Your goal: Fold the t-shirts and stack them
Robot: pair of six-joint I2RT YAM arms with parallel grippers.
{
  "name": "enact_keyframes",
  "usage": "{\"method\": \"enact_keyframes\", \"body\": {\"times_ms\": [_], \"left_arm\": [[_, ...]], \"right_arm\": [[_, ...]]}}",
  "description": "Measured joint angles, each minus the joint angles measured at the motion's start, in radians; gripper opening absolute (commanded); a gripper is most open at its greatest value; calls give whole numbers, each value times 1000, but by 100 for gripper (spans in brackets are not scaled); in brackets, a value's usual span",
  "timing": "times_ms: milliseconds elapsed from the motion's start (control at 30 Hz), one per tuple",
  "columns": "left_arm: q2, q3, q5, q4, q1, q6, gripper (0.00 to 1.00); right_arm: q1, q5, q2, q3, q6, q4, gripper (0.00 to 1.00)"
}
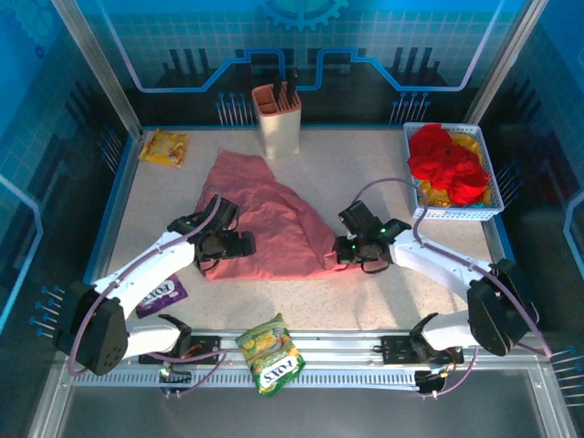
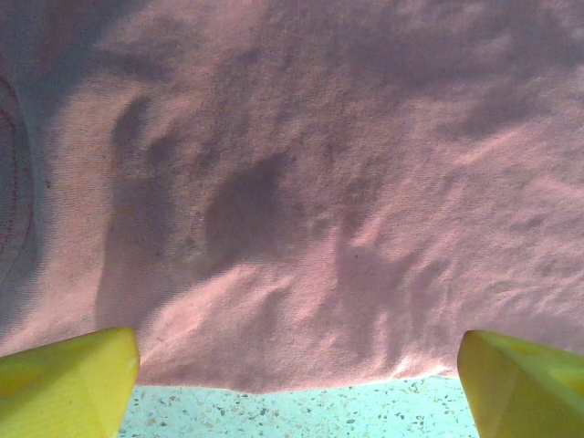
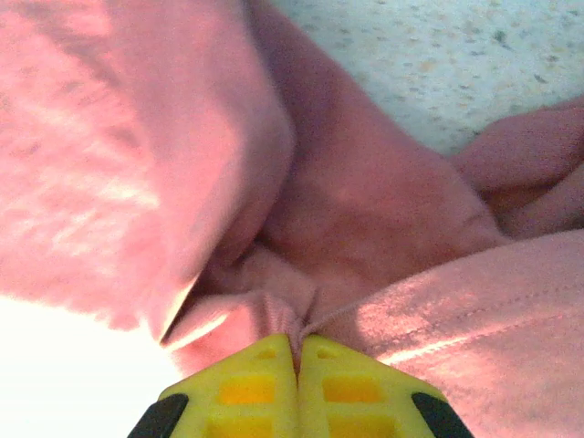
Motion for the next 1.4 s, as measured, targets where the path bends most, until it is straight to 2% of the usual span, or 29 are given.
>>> {"method": "enact_keyframes", "body": {"times_ms": [133, 267, 333, 367, 400, 467, 600, 700, 833, 1000, 1133, 1400], "left_arm": [[10, 0, 0, 9, 0, 0, 91], [29, 0, 0, 19, 0, 0, 91], [32, 0, 0, 19, 0, 0, 91], [32, 0, 0, 19, 0, 0, 91], [32, 0, 0, 20, 0, 1, 91], [32, 0, 0, 21, 0, 2, 91], [32, 0, 0, 23, 0, 2, 91], [32, 0, 0, 23, 0, 2, 91], [32, 0, 0, 23, 0, 2, 91], [32, 0, 0, 23, 0, 2, 91], [32, -4, 0, 26, 0, 2, 91], [32, -14, 1, 29, 0, 2, 91]], "right_arm": [[176, 152, -5, 38, 34, -36, 2], [359, 279, 53, 77, 59, -59, 12], [436, 326, 107, 97, 84, -81, 28], [467, 343, 132, 104, 94, -94, 32], [486, 352, 147, 105, 109, -105, 36], [499, 371, 158, 105, 136, -134, 53], [475, 400, 111, 104, 149, -157, 69], [391, 388, 23, 104, 132, -150, 72], [205, 333, -61, 104, 90, -106, 68], [34, 162, -60, 92, 28, -7, 61], [4, 46, 19, 90, -36, 46, 56], [-2, -158, 164, 6, -154, 182, 57]]}}
